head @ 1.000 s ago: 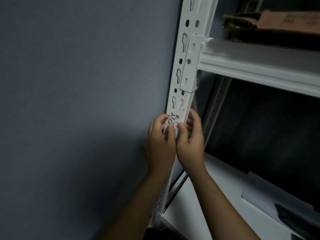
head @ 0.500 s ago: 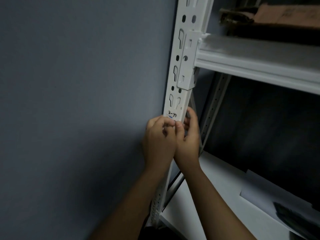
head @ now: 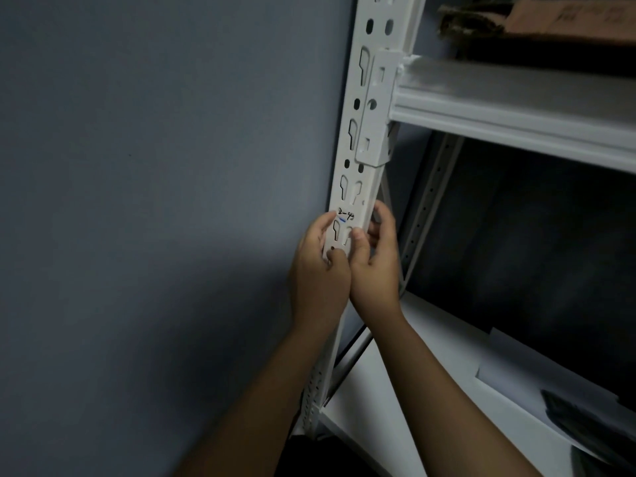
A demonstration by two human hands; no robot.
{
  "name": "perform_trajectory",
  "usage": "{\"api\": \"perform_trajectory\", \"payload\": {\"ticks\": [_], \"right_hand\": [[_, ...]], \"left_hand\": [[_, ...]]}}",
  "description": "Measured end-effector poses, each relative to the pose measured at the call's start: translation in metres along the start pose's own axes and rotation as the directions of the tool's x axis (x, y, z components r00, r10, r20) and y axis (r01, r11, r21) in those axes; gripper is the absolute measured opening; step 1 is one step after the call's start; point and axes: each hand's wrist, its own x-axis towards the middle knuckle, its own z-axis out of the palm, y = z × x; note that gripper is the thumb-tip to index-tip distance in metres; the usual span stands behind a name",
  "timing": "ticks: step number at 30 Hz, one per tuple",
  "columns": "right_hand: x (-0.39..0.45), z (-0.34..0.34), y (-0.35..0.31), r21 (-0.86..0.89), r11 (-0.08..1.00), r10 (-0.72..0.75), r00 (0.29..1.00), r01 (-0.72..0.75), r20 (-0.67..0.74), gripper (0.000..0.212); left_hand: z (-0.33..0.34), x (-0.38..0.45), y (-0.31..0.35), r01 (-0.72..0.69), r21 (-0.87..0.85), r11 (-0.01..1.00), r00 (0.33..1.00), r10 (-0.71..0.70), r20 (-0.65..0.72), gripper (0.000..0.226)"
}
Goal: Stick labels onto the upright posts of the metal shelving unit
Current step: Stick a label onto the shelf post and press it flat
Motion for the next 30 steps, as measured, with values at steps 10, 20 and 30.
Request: {"api": "perform_trajectory", "payload": {"ticks": [10,20,30], "right_hand": [[0.001,0.009,0.002,-0.029,0.999,0.043,0.998,-0.045,-0.038,0.044],[0.001,-0.004,-0.009,-0.024,0.998,0.056,0.998,-0.055,0.03,0.042],[-0.001,0.001,-0.006,0.018,0.997,0.076,0.997,-0.076,0.013,0.042]], "left_hand": [[0.003,0.009,0.01,0.098,-0.116,0.988,0.992,-0.106,-0.065,0.035],[-0.008,0.014,0.012,0.066,-0.015,0.998,0.997,-0.067,-0.031,0.031],[-0.002,0.005,0.008,0.053,0.003,0.999,0.998,-0.053,-0.027,0.038]]}}
